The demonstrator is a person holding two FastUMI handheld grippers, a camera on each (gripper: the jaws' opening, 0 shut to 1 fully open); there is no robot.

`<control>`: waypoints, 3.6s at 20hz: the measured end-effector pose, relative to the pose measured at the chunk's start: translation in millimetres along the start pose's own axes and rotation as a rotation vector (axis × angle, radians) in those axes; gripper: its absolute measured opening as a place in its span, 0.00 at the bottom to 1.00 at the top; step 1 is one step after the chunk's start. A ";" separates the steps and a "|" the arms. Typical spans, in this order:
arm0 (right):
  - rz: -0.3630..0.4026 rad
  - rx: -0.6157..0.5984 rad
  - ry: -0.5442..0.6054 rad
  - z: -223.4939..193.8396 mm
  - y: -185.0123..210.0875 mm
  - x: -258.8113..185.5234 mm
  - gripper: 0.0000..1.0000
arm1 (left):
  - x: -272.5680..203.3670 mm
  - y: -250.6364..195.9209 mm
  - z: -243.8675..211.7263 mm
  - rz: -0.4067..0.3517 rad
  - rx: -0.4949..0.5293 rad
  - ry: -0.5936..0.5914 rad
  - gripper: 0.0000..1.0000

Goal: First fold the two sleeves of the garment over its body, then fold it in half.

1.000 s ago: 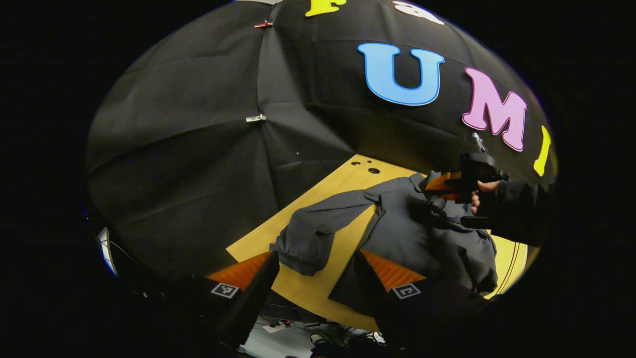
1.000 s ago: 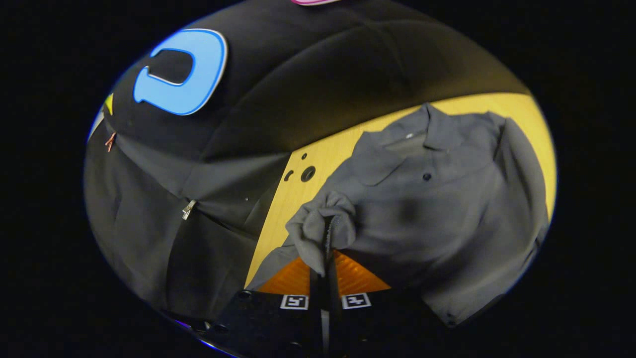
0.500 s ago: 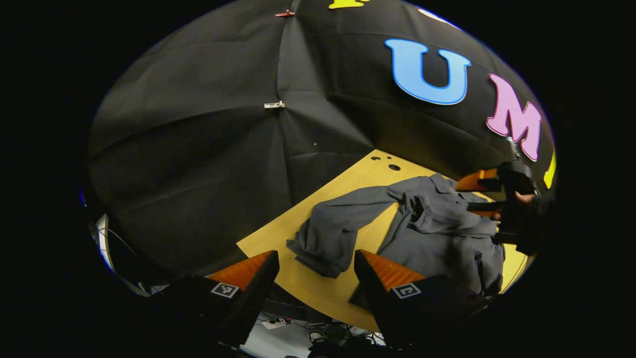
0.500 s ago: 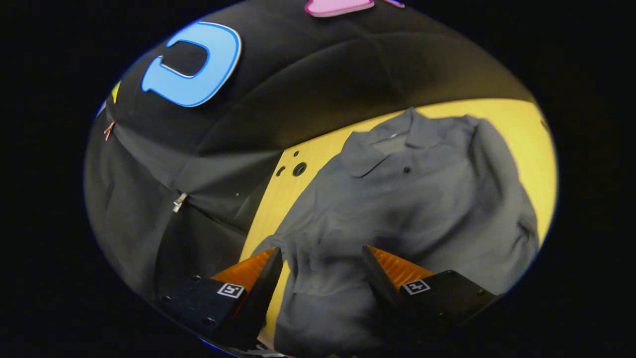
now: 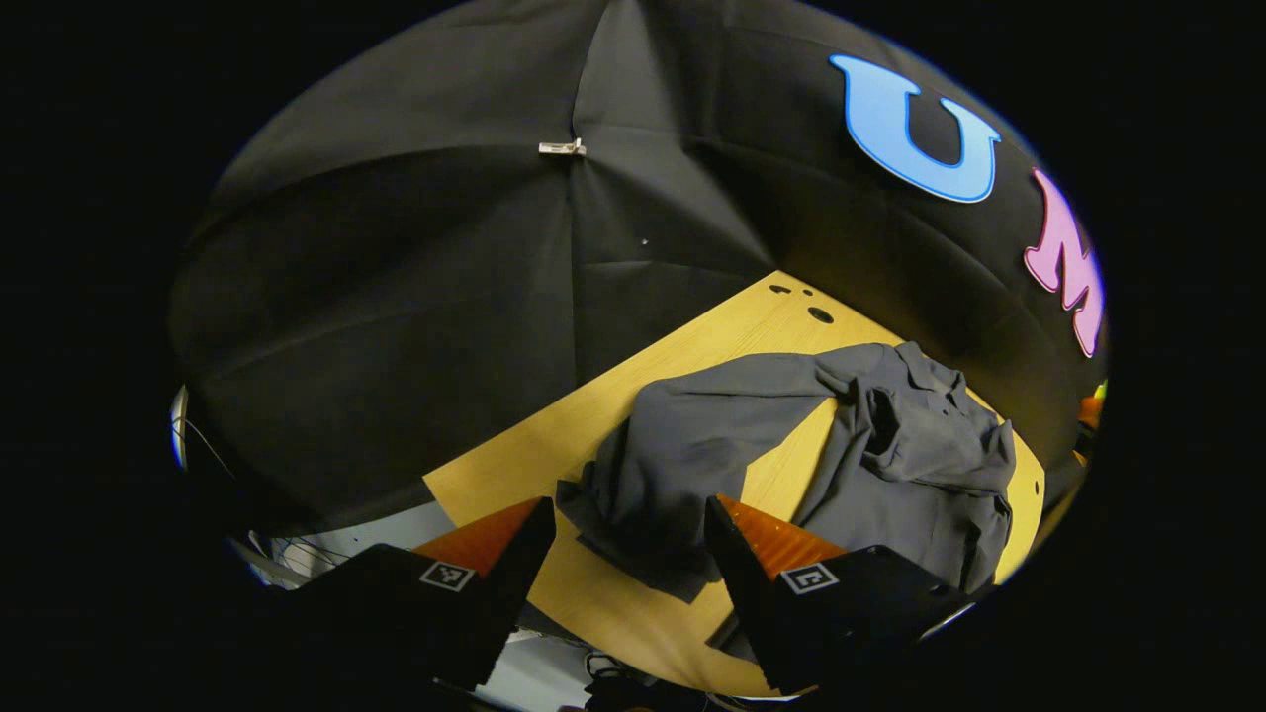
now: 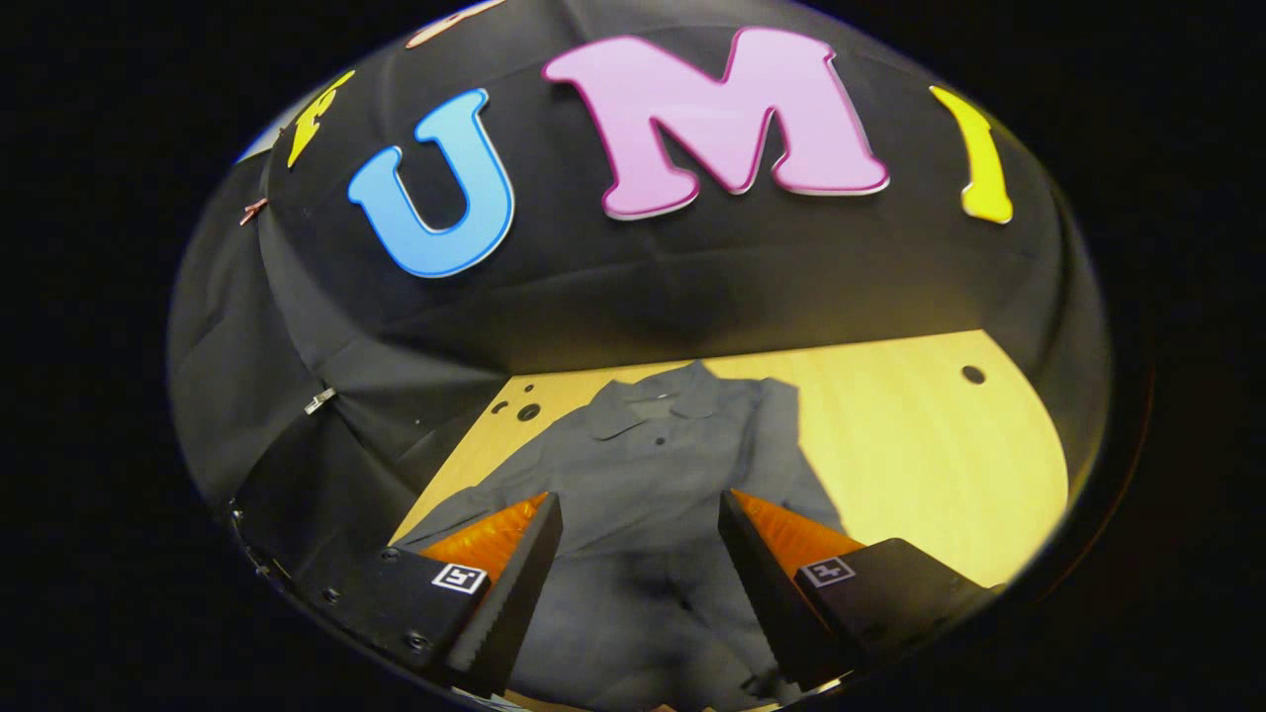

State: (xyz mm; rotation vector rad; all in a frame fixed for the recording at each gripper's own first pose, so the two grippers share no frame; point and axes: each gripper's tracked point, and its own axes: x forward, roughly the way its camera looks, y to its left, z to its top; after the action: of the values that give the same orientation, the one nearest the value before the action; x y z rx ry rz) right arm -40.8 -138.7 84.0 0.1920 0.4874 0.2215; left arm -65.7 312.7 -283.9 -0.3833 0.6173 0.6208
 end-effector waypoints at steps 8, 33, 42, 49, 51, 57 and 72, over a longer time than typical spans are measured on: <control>-0.235 -0.040 -0.078 -6.2 -91.2 -128.5 0.98 | 50.4 2.9 -19.3 0.032 0.025 0.105 0.96; -0.209 -0.047 -0.058 -16.5 -124.8 -120.2 0.99 | 35.3 -82.3 90.6 -0.064 0.258 -0.066 0.06; -0.218 0.074 -0.039 -29.0 -155.6 -108.5 0.99 | 0.0 -237.4 168.4 -0.245 0.367 -0.225 0.05; -0.215 0.071 -0.036 -30.8 -170.3 -109.7 0.98 | -8.3 -390.1 127.2 -0.470 0.524 -0.210 0.05; -0.213 0.071 -0.022 -34.4 -176.0 -107.7 0.99 | -7.3 -426.2 107.5 -0.522 0.541 -0.176 0.05; -0.214 0.080 0.014 -39.8 -198.3 -101.3 0.99 | -0.6 -505.7 51.2 -0.611 0.586 -0.095 0.02; -0.128 0.041 0.096 -52.7 -192.8 -68.7 0.99 | 6.1 -546.8 6.0 -0.654 0.483 0.019 0.86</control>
State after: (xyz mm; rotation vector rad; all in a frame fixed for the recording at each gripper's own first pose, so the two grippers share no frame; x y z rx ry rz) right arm -93.6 -334.1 23.4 0.1900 0.5982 0.0960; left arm 290.7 -93.7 -201.2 -0.1184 0.5947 -0.1617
